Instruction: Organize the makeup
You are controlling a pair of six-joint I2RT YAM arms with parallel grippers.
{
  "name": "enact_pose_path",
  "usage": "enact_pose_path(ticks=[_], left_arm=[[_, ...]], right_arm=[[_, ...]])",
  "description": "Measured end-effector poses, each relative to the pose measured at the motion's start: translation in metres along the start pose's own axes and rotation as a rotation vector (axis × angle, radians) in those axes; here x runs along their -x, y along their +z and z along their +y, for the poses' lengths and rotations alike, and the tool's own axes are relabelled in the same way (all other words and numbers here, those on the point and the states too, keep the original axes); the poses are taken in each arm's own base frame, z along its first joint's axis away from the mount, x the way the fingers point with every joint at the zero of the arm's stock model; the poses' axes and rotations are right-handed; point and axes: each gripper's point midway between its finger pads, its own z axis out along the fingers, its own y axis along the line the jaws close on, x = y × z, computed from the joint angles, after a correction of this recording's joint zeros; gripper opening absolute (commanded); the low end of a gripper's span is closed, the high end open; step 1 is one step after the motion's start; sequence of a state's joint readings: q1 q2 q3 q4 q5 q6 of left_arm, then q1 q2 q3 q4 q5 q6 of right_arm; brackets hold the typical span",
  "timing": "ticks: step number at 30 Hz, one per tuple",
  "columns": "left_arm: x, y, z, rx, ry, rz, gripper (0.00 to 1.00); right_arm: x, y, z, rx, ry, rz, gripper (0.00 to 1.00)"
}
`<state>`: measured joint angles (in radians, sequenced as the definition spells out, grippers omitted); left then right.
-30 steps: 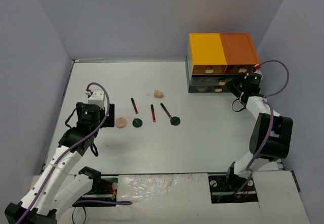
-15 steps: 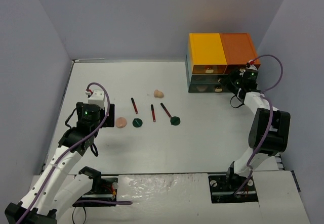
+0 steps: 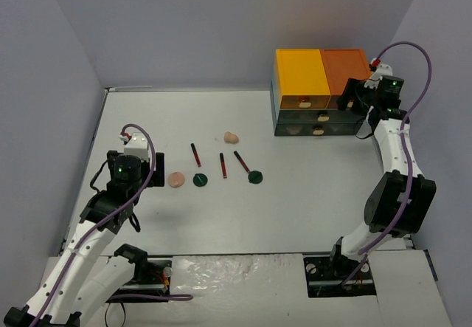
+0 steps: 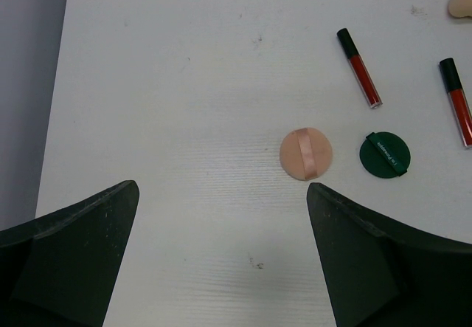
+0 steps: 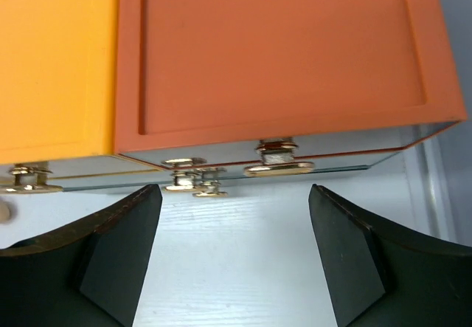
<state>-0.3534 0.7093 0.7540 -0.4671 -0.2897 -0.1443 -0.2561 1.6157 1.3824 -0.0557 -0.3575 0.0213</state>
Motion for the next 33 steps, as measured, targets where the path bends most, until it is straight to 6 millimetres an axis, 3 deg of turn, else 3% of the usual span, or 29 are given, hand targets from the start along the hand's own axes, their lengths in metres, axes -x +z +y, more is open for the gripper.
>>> enact_pose_path(ticks=[7,18,33], left_arm=[[0.004,-0.005,0.002,-0.002,-0.006,-0.026,0.97],[0.005,-0.006,0.002,-0.002,-0.005,-0.029,0.97],[0.005,-0.006,0.003,0.0,-0.001,-0.029,0.97]], right_arm=[[0.002,-0.008,-0.031,0.002,-0.073,0.048,0.78],[-0.02,0.008,-0.02,0.083,-0.177,0.121,0.76],[-0.019,0.027,-0.015,0.071,-0.248,0.137,0.67]])
